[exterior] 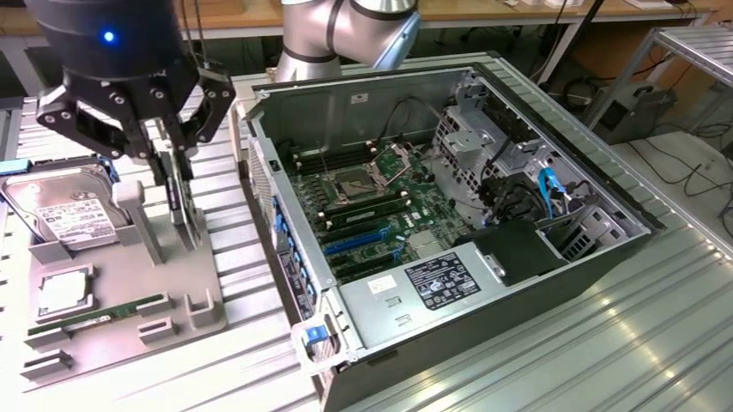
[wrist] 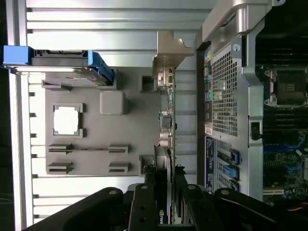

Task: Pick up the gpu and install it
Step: 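Pick up the gpu and move the gpu toward the slot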

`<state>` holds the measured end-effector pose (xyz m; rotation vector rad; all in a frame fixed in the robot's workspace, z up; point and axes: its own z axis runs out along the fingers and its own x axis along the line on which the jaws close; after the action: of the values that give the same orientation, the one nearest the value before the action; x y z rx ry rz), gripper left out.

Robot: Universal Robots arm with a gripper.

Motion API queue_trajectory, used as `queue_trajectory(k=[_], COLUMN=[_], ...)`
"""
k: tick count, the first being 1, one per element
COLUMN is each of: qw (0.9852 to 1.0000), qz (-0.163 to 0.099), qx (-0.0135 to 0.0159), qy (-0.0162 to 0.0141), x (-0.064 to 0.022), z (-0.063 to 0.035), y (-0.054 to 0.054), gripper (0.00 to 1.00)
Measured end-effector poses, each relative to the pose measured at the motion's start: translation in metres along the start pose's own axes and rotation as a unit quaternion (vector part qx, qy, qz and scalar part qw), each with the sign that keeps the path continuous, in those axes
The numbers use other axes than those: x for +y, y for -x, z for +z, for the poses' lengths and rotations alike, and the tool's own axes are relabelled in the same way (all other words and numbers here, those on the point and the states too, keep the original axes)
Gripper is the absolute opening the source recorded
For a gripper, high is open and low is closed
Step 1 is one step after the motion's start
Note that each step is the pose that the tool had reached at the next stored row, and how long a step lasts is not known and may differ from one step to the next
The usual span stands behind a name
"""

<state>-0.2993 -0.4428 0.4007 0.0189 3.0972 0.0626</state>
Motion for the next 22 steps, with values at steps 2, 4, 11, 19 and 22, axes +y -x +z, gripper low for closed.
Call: queue_trajectory(k=[2, 4, 11, 19, 22], qw=[1.0, 1.0, 0.9999, 0.9998, 0.9998], qz=[0.0, 0.0, 0.001, 0.001, 0.001], qx=[0.0001, 0.0003, 0.0019, 0.0095, 0.0125], qy=[0.0017, 0.004, 0.0125, 0.0166, 0.0168], x=[-0.004, -0.0071, -0.0128, -0.0158, -0.0161], z=[-0.0099, -0.0176, -0.0287, -0.0278, -0.0272], y=[0.009, 0.018, 0.052, 0.101, 0.115], gripper=[0.26, 0.26, 0.26, 0.26, 0.26])
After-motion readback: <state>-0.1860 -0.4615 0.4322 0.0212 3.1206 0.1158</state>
